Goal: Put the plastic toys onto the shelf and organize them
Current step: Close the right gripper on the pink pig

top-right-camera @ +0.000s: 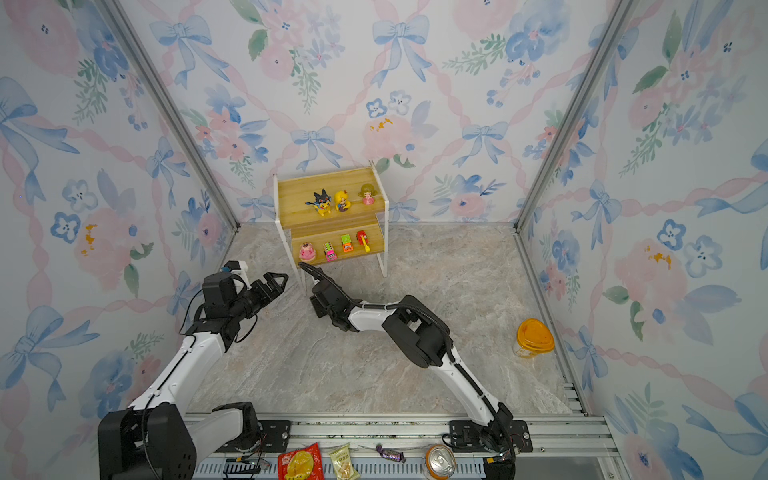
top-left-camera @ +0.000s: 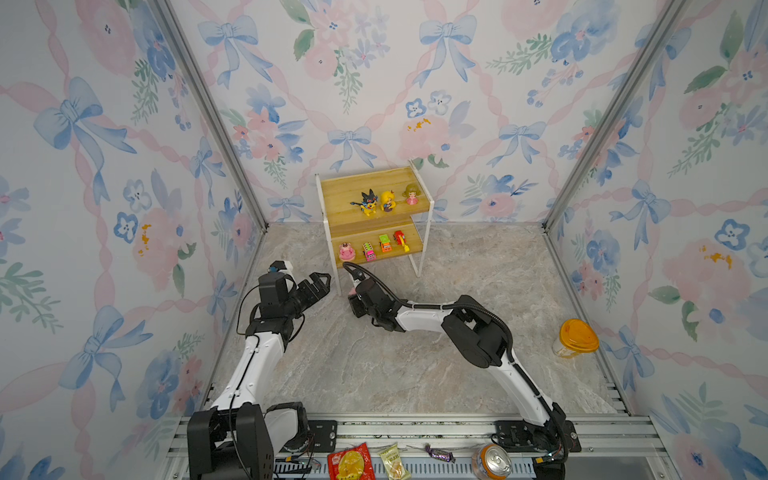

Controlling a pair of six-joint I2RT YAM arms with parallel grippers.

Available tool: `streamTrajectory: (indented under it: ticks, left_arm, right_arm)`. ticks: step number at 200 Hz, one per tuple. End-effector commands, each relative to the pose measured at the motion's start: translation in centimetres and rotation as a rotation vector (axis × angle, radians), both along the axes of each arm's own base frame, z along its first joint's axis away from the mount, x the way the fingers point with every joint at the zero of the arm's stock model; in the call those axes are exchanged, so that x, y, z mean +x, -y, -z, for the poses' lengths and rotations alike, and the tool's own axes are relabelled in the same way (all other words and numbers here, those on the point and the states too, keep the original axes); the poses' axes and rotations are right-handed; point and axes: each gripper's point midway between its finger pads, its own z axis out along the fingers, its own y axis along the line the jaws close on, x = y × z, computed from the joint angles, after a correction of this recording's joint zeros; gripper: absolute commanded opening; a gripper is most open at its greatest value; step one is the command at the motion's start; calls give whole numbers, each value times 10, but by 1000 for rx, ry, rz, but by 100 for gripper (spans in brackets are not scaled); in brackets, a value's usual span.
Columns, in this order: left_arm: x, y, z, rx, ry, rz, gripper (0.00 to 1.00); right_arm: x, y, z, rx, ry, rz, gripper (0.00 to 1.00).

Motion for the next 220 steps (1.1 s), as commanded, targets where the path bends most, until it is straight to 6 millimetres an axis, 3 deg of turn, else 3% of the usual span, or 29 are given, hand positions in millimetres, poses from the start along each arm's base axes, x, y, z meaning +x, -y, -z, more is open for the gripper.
streamTrajectory:
  ticks: [1,32,66,87,98,133,157,189,220]
  left_arm:
    - [-1,0,0,-17,9,3,97]
    - [-1,-1,0,-20,6,5,98]
    - [-1,-1,0,-26,10,9,98]
    - [0,1,1,-40,12,18,97]
    - [0,1,2,-50,13,16,98]
    - [-2,-3,3,-38,18,-4,98]
    - [-2,-3,4,-38,16,-9,98]
    - [-2,-3,4,-44,14,-7,98]
    - [-2,-4,4,-48,16,-7,98]
  right_arm:
    - [-10,11,-26,30,42,17,57]
    - [-43,41,-44,17,-28,22,56]
    - [-111,92,-21,-138,-225,-20,51]
    - [-136,96,-21,-155,-232,-59,53]
    - [-132,83,-21,-121,-213,-75,54]
    - [-93,30,-38,83,-120,-79,68]
    - [-68,10,-45,159,-55,-23,73]
    - [-38,-1,-39,177,-1,60,75]
    - [-9,6,-26,159,9,172,75]
